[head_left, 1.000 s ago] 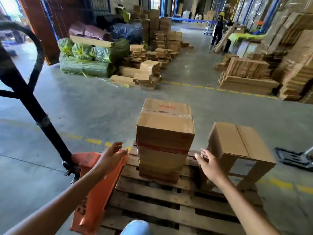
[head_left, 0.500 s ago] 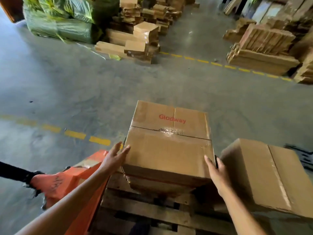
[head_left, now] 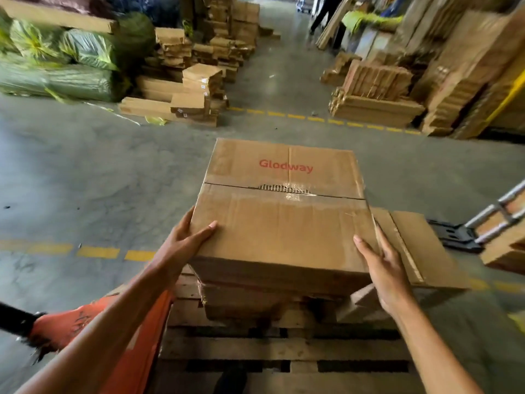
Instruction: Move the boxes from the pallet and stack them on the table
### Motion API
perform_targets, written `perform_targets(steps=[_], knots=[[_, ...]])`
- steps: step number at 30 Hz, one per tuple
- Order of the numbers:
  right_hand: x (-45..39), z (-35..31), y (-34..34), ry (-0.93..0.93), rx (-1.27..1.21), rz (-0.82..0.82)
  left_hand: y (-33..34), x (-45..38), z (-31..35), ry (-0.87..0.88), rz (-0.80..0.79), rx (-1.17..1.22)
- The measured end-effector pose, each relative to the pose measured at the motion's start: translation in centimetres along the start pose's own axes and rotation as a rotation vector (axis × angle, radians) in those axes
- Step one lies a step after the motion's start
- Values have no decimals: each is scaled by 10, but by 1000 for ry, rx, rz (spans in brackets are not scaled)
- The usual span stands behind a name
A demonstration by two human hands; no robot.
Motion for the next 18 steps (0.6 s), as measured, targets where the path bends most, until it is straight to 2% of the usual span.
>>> perform_targets(steps=[4,9,12,18], knots=[[119,-58,-86,-271,-27,197,34,99,54,180,-95,21],[313,-98,-209,-458,-4,447,109,241,89,316,-221,60],[429,-92,-281,-472,30,609,170,318,91,331,-359,100],[656,-10,-383,-313,-98,944,304,484,61,310,-823,-22]])
Point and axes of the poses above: each hand's wrist, its own x-axis away from the middle knuckle, its own y-axis out of the palm, z = x × y, the point moved 8 cm from there along -x, towards the middle knuckle, and after that the axes turned 3 degrees about x, right-handed, at the moved point
